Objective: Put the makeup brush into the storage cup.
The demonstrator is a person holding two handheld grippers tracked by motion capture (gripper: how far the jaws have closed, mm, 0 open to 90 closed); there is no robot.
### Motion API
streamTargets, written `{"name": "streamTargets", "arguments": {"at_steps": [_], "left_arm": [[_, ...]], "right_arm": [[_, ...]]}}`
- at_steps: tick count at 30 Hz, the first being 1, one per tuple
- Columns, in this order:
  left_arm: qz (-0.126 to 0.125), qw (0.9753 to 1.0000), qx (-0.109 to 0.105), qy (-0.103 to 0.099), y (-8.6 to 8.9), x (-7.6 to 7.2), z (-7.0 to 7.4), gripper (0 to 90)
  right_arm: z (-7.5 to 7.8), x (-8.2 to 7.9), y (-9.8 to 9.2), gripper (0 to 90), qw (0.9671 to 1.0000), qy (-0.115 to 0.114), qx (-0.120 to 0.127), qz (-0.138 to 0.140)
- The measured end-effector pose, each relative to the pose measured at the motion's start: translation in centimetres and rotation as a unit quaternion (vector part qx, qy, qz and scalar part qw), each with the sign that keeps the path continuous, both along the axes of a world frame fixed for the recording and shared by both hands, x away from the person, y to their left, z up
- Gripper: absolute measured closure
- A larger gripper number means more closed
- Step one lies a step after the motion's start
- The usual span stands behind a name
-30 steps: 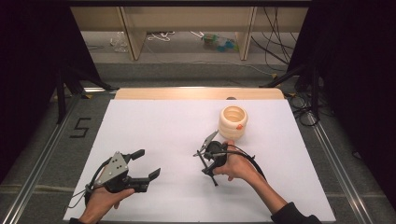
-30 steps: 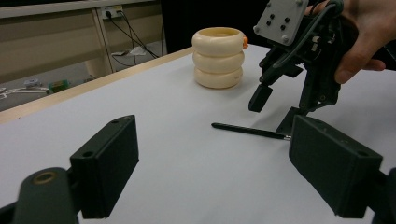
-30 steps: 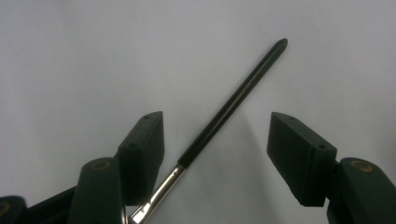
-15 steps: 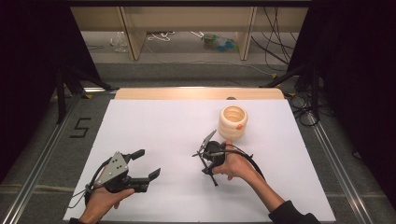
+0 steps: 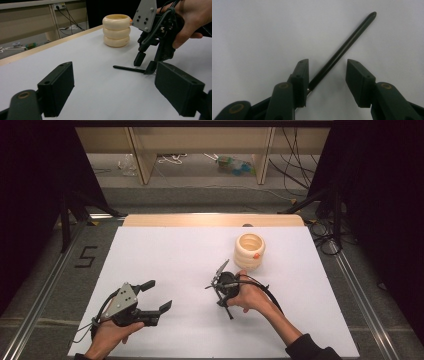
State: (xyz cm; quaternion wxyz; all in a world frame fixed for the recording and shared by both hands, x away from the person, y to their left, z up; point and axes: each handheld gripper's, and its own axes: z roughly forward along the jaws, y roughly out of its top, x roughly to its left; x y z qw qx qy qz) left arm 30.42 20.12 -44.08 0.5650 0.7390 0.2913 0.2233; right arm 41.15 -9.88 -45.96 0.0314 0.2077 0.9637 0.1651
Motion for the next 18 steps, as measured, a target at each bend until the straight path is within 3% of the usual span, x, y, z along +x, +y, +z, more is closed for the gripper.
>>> {"name": "streamTargets", "arguments": {"at_steps": [6, 18], "left_arm": [[0.0, 1.0, 0.002, 0.0, 0.01, 0.0, -0.02, 16.2], [-0.001, 1.0, 0.001, 0.0, -0.02, 0.01, 0.0, 16.3]], "right_arm": [[0.02, 0.05, 0.22, 58.4, 0.9998, 0.004, -0.018, 0.005], [-0.01, 0.14, 0.48, 61.9, 0.9997, 0.006, -0.022, 0.003]]}}
